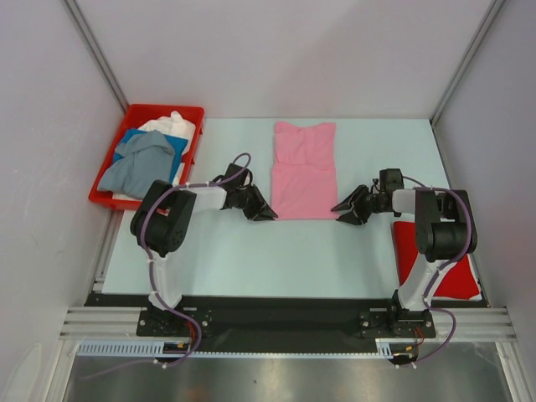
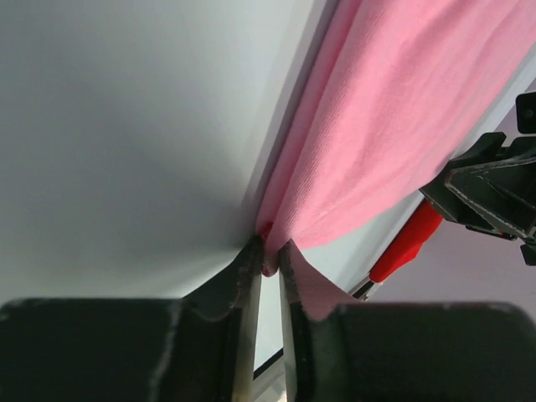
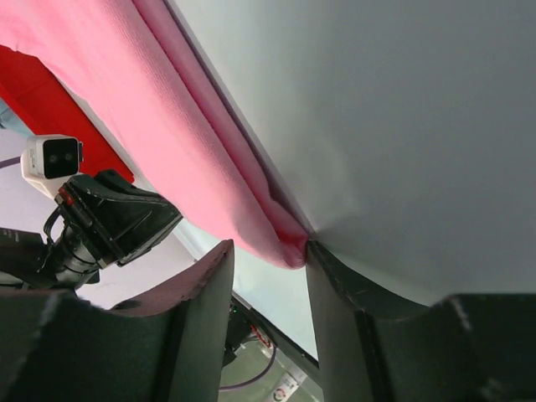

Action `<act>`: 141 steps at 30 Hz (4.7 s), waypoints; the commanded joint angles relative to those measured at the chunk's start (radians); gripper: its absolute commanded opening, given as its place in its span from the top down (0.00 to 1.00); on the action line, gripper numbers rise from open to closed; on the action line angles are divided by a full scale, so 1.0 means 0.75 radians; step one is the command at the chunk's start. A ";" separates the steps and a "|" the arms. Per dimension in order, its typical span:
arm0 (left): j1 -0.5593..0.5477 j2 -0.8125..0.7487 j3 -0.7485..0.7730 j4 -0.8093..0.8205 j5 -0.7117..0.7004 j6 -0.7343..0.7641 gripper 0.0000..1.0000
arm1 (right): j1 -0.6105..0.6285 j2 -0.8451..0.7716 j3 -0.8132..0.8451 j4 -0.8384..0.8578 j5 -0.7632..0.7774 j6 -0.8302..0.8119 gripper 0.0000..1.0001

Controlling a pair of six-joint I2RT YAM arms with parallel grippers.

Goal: Fold and stack the t-shirts
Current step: Fold the tshirt

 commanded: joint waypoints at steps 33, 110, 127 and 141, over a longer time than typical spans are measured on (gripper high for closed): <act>-0.302 -0.817 -0.684 -0.225 -0.375 -0.024 1.00 | 0.158 -0.845 -0.600 -0.363 0.201 -0.139 1.00; 0.191 0.647 1.437 -0.401 -0.074 0.243 0.97 | 0.015 0.731 1.429 -0.329 0.037 -0.060 0.94; 0.060 0.171 1.031 -0.293 -0.005 0.399 0.71 | -0.008 0.327 1.099 -0.260 -0.028 -0.348 0.48; -0.039 0.179 0.562 0.026 0.063 0.386 0.89 | 0.123 0.600 0.860 0.704 -0.315 0.222 0.88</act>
